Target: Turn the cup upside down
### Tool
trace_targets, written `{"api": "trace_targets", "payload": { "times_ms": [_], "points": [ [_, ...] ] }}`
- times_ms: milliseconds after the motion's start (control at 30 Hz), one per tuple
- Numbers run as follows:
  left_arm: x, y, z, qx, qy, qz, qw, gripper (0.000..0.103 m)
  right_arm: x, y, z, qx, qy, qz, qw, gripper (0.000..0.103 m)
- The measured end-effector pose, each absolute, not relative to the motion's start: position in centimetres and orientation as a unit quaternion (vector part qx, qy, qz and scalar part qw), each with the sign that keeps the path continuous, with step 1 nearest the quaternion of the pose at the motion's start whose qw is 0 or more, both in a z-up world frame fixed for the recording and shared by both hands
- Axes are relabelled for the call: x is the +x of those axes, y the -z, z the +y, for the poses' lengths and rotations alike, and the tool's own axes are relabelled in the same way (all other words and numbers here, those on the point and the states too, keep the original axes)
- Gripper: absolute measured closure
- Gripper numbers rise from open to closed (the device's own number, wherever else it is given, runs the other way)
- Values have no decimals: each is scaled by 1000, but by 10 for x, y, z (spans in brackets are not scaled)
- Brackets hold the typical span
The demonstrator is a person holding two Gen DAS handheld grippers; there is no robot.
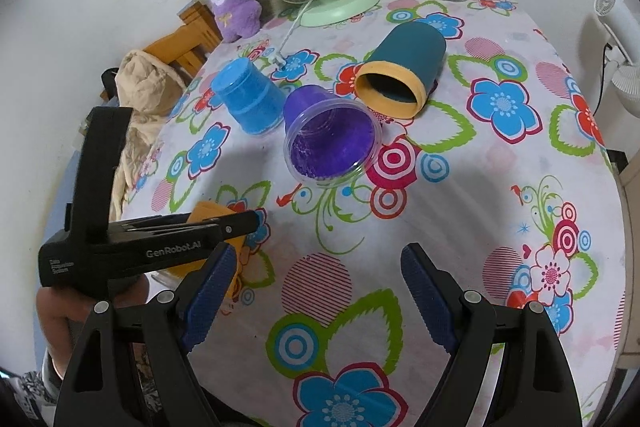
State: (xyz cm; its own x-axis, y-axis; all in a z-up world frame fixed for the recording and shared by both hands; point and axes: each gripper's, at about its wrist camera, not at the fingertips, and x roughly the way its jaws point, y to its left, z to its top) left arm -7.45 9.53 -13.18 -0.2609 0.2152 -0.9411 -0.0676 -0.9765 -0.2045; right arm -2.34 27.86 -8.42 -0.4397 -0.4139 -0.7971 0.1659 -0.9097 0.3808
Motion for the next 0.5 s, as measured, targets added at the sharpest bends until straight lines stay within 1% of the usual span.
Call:
{"api": "trace_targets", "payload": {
  "times_ms": [500],
  "points": [
    [-61, 95, 80, -553, -826, -59, 94, 48, -21, 82, 256, 501, 838, -105, 191, 17]
  ]
}}
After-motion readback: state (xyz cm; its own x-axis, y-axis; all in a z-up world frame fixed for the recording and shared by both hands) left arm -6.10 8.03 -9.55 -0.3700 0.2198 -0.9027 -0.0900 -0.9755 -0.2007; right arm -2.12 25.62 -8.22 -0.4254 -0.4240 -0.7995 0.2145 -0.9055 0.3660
